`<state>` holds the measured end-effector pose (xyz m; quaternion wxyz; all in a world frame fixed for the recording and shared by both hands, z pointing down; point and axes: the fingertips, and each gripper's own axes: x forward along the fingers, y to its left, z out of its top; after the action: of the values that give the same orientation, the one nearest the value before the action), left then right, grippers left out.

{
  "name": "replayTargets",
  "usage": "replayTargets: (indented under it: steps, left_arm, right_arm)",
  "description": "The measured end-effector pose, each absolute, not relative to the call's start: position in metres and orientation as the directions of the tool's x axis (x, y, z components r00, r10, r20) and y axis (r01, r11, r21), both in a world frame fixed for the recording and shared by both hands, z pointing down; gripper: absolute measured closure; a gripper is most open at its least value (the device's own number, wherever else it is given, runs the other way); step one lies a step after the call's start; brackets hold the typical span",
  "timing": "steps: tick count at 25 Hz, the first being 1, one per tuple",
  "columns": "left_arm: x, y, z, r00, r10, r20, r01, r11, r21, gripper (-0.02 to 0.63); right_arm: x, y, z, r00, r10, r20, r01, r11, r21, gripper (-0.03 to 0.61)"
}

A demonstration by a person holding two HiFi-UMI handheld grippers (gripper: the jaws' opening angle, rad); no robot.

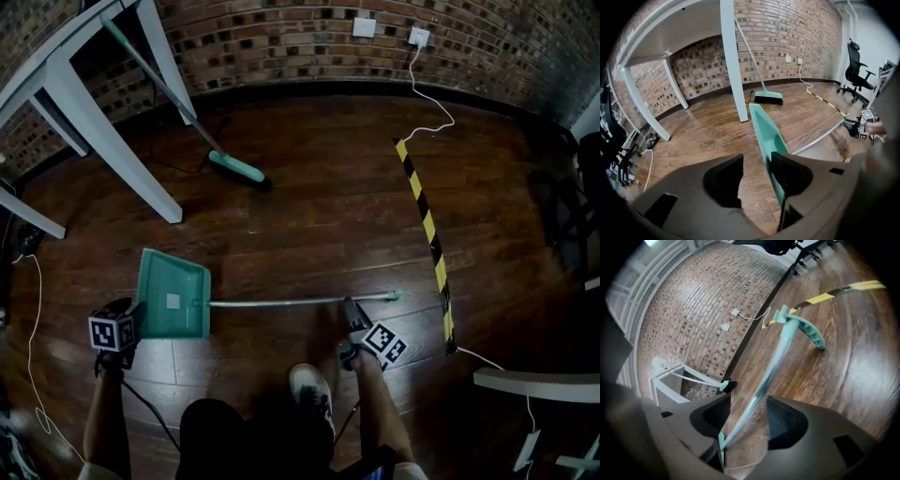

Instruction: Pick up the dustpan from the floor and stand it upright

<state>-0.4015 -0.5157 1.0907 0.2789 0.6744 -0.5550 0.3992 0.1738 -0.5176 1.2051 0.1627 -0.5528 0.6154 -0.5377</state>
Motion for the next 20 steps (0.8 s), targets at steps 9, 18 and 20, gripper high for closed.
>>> replayTargets:
  steps: [9,18,20]
  left_arm:
    - [-0.381,-0.515,1.101,0.252,-0.394,0.884,-0.951,-0.271,0.150,0.520]
    - [-0.358,-0.508,1.113,0.360,-0.426,0.830,-0.932,-0.190,0.307,0.568]
    - [-0.343,-0.505,1.125,0.400,-0.427,0.811,-0.916,-0.164,0.366,0.564]
  right_arm:
    - [0.170,-0.534,1.211,-0.316,-0.882,0.350,-0.484,-0.167,-0.859,0.445]
    - [0.209,-0.549,1.075,-0.230,-0.963,0.139,-0.610,0.031,-0.792,0.475]
    - [0.216,-0.559,1.019,-0.227,-0.974,0.012,-0.622,0.135,-0.771,0.484]
